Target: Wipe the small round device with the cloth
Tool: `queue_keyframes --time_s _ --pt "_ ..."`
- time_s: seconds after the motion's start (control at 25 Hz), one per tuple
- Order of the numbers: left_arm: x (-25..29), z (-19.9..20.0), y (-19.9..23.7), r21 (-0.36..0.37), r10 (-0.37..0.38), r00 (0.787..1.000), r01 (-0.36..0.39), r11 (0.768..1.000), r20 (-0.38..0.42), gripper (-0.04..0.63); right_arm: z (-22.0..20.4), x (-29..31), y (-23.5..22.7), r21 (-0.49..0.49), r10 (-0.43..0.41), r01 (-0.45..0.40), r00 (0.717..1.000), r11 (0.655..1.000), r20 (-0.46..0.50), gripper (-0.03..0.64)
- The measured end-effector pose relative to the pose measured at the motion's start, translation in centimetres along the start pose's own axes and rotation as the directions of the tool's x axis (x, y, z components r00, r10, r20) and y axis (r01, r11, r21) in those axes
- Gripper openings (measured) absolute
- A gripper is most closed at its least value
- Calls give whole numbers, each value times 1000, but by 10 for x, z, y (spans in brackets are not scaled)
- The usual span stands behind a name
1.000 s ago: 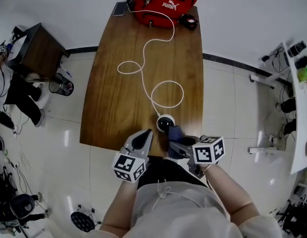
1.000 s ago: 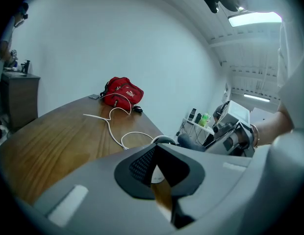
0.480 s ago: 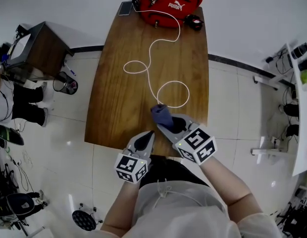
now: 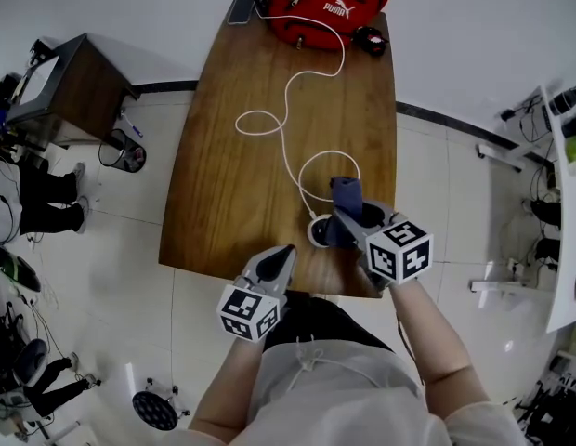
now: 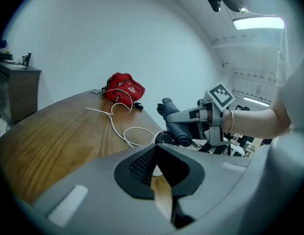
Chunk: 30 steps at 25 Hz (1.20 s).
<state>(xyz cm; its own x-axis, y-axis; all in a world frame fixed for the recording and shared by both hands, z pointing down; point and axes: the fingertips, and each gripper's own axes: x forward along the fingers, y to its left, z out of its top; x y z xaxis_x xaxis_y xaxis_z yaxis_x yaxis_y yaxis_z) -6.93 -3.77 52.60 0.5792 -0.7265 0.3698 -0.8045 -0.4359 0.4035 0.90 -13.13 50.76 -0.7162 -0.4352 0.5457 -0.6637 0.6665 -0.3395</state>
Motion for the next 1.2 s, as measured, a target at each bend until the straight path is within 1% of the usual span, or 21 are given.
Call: queue_keyframes --time_s 0.16,0.24,0.32,0.4,0.48,0.56,0.64,0.68,0.76,0.88,0.96,1.08,1.2 --pt "5 3 1 10 -6 1000 6 1000 -4 6 -20 -10 -20 23 -43 45 998 999 -47 115" --pt "8 5 0 17 -12 1000 12 1000 -4 6 -25 -16 -22 4 -58 58 996 998 -74 115" --pt "9 9 -6 28 -34 999 34 999 0 6 -24 -24 -15 -22 -56 54 995 998 -83 115" --pt "10 12 -11 45 -53 999 53 998 3 6 -17 -31 4 -29 -19 18 998 999 -56 115" --pt "11 14 -12 57 -56 998 56 997 1 6 -8 -35 28 -13 38 -38 999 999 0 115" --pt "14 13 -13 59 -54 999 54 997 -4 6 -3 -36 48 12 92 -93 994 996 60 115" --pt "16 10 -14 57 -50 999 51 997 -13 6 -6 -30 57 14 105 -107 990 994 91 115" --pt "18 8 -15 54 -50 999 51 997 -18 6 -10 -27 56 2 92 -92 992 996 88 115" --pt "20 5 -19 49 -55 998 56 997 -22 6 -21 -23 45 -27 38 -36 997 999 66 115" --pt "20 3 -24 56 -71 997 72 996 -14 6 -36 -24 23 -17 -29 30 999 999 35 115" --pt "20 2 -26 64 -85 996 85 994 -7 6 -46 -24 13 -9 -51 51 999 999 8 115" --pt "22 0 -29 76 -97 995 98 992 -10 6 -63 -23 -1 -21 -86 85 995 996 -49 115" --pt "26 -2 -31 89 -100 995 102 991 -24 6 -83 -20 -11 13 -98 99 990 995 -98 115"
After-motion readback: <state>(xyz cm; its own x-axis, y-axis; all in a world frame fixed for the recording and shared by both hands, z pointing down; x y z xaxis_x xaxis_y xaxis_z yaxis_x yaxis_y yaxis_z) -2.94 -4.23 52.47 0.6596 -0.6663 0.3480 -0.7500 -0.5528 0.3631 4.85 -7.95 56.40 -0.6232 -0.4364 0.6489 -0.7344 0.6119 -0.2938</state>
